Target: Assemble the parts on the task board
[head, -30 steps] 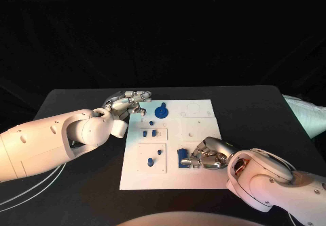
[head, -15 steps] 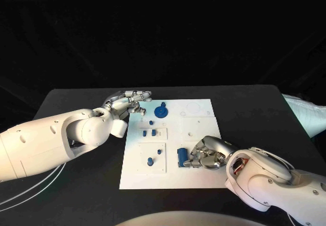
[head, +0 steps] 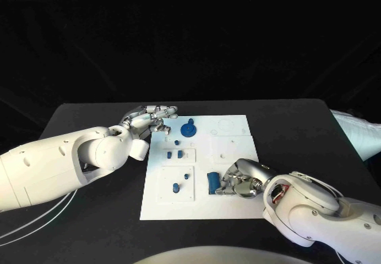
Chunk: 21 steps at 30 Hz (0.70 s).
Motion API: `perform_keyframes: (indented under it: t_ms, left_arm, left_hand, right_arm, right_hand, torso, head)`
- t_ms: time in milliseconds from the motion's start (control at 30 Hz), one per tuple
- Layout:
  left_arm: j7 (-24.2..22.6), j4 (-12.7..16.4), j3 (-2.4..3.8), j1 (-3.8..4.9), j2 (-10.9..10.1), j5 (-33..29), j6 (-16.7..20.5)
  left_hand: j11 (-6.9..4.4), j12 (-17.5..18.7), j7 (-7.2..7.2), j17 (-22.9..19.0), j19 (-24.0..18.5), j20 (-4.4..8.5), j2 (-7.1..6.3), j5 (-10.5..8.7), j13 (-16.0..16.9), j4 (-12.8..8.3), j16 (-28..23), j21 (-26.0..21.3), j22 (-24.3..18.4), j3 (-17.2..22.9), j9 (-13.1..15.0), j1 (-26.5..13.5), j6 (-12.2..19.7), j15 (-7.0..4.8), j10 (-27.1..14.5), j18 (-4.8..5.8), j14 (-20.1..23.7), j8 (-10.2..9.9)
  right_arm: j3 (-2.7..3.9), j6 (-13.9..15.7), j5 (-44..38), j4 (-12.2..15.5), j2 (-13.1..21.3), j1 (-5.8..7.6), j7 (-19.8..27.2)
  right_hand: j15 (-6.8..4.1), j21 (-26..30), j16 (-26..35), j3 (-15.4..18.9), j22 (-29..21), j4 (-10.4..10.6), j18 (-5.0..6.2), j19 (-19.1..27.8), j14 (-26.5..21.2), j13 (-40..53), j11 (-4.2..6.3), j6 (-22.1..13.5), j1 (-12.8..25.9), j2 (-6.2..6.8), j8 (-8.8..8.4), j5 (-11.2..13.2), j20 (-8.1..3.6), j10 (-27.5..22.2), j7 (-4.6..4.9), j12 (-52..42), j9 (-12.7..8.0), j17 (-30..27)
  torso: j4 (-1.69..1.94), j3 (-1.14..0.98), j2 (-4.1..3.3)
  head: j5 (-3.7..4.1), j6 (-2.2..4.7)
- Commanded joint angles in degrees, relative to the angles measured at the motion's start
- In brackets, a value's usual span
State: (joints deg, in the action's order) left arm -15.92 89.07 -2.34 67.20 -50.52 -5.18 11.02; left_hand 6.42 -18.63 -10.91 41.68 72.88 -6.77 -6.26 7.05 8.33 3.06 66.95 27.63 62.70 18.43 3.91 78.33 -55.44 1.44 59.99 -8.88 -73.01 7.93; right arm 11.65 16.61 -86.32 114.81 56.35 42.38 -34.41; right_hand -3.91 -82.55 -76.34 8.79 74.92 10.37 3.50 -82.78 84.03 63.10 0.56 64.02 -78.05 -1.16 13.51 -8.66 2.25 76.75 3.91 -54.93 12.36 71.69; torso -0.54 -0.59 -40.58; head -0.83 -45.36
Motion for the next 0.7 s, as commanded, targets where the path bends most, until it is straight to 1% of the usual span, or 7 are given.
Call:
perform_keyframes:
  t_ms: [33, 133, 333, 433, 500, 633, 700]
  left_arm:
    - [-0.15, 0.20, 0.03, 0.02, -0.06, 0.21, -1.18]
    - [-0.12, 0.21, 0.03, 0.02, -0.13, 0.33, -1.22]
    - [-0.04, 0.22, 0.02, 0.02, -0.31, 0.42, -1.30]
    - [-0.03, 0.23, 0.02, 0.02, -0.36, 0.43, -1.33]
    - [-0.02, 0.24, 0.02, 0.01, -0.40, 0.44, -1.34]
    - [-0.04, 0.24, 0.01, 0.01, -0.46, 0.46, -1.33]
    - [-0.07, 0.26, 0.01, 0.00, -0.49, 0.47, -1.32]
  left_hand:
    - [0.00, -0.31, 0.01, -0.05, 0.03, -0.39, -0.04, -0.10, 0.07, -0.06, 0.04, -0.24, -0.09, -0.17, 0.02, 0.71, 0.27, 0.10, -0.23, -1.09, 0.28, 0.19]
    - [0.00, -0.31, 0.01, -0.05, 0.03, -0.39, -0.04, -0.10, 0.07, -0.06, 0.04, -0.24, -0.09, -0.17, 0.02, 0.71, 0.27, 0.10, -0.23, -1.09, 0.28, 0.19]
    - [0.00, -0.31, 0.01, -0.05, 0.03, -0.39, -0.04, -0.10, 0.07, -0.06, 0.04, -0.24, -0.09, -0.17, 0.02, 0.71, 0.27, 0.10, -0.23, -1.09, 0.28, 0.19]
    - [0.00, -0.31, 0.01, -0.05, 0.03, -0.39, -0.04, -0.10, 0.07, -0.06, 0.04, -0.24, -0.09, -0.17, 0.02, 0.71, 0.27, 0.10, -0.23, -1.09, 0.28, 0.19]
    - [0.00, -0.31, 0.01, -0.05, 0.03, -0.39, -0.04, -0.10, 0.07, -0.06, 0.04, -0.24, -0.09, -0.17, 0.02, 0.71, 0.27, 0.10, -0.23, -1.09, 0.28, 0.19]
    - [0.00, -0.31, 0.01, -0.05, 0.03, -0.39, -0.04, -0.10, 0.07, -0.06, 0.04, -0.24, -0.09, -0.17, 0.02, 0.71, 0.27, 0.10, -0.23, -1.09, 0.28, 0.19]
    - [0.00, -0.31, 0.01, -0.05, 0.03, -0.39, -0.04, -0.10, 0.07, -0.06, 0.04, -0.24, -0.09, -0.17, 0.02, 0.71, 0.27, 0.10, -0.23, -1.09, 0.28, 0.19]
  right_arm:
    - [0.02, -0.80, -1.05, 0.35, 0.21, -0.01, -0.33]
    - [0.02, -0.36, -1.08, 0.80, 0.48, -0.03, -0.19]
    - [0.03, 1.17, -1.23, 2.12, 1.47, -0.07, 0.16]
    - [0.03, 1.93, -1.34, 2.87, 2.23, -0.08, 0.23]
    - [0.05, 2.64, -1.40, 3.55, 3.13, -0.07, 0.27]
    - [0.14, 4.48, -0.31, 4.82, 5.82, 0.14, 0.55]
    - [0.18, 5.48, 1.09, 5.16, 7.32, 0.46, 1.51]
  right_hand:
    - [-0.43, -0.26, -0.19, 0.26, 2.66, -0.64, -0.45, -0.14, 2.92, 0.08, 0.00, 0.43, -0.72, 0.58, 0.33, 0.03, -0.22, 0.52, -0.02, -0.10, 0.14, 0.02]
    - [-0.31, -0.18, -0.06, 1.32, 2.55, -0.43, -0.43, -0.06, 2.87, 0.01, -0.17, 0.35, 0.17, 1.79, 0.35, 1.30, -0.19, 0.51, 0.16, 0.11, 0.22, -0.14]
    - [-0.21, 0.02, 0.24, 4.45, 2.29, 2.05, -0.36, 0.12, 2.77, -0.11, -0.25, 0.08, 4.09, 4.99, 0.47, 5.71, -0.04, 0.46, 0.14, 0.62, 0.50, -0.42]
    - [-0.23, 0.04, 0.32, 4.66, 2.29, 2.83, -0.36, 0.12, 2.75, -0.13, -0.23, 0.04, 4.62, 5.54, 0.52, 5.78, -0.07, 0.42, 0.12, 0.75, 0.58, -0.49]
    - [-0.24, 0.04, 0.29, 4.47, 2.29, 3.01, -0.36, 0.12, 2.76, -0.12, -0.22, 0.04, 4.46, 5.38, 0.55, 5.59, -0.07, 0.42, 0.10, 0.78, 0.61, -0.46]
    - [-0.27, 0.08, 0.47, 2.85, 2.26, 2.38, -0.35, 0.14, 2.73, -0.52, -0.23, -0.33, 1.28, 3.51, 0.51, 1.15, -0.10, 0.08, 0.19, 1.63, 0.75, -0.61]
    - [-0.09, 0.13, 0.55, 1.78, 2.21, 1.27, -0.34, 0.18, 2.72, -1.02, -0.57, -2.23, -1.38, 2.26, -0.69, -3.04, -0.06, -0.32, 0.81, 2.49, 0.32, -0.67]
  torso:
    - [-0.02, -0.04, -0.06]
    - [-0.02, -0.05, -0.03]
    - [-0.05, -0.07, -0.04]
    - [-0.04, -0.05, -0.02]
    - [-0.03, -0.03, 0.00]
    - [-0.08, 0.02, 0.07]
    - [-0.06, 0.01, 0.02]
  head:
    - [-0.05, -0.10]
    - [-0.08, -0.17]
    - [-0.10, -0.20]
    - [-0.09, -0.17]
    - [-0.04, -0.24]
    - [0.07, -0.18]
    - [0.15, -0.08]
